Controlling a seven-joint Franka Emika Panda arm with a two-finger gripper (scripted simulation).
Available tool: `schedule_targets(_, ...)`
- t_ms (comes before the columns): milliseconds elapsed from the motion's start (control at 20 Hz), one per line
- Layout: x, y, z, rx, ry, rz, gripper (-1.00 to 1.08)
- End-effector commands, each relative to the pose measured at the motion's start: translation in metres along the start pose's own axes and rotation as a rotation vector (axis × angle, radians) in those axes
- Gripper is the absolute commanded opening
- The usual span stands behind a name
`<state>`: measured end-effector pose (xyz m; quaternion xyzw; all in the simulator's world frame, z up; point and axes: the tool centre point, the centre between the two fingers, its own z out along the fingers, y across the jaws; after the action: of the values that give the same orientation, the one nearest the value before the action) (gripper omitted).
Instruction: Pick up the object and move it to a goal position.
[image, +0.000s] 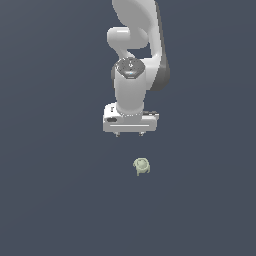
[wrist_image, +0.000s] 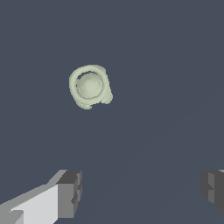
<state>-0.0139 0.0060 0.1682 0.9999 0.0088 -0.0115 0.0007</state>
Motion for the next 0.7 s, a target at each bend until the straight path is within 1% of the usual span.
schedule_targets(0, 0.000, 0.000, 0.000, 0.000, 0.000, 0.000, 1.00)
schedule_targets(400, 0.002, -0.011, 0.000, -0.012, -0.007, -0.062, 1.00)
schedule_targets(650, 0.002, -0.012, -0.001, -0.013, -0.009, -0.068, 1.00)
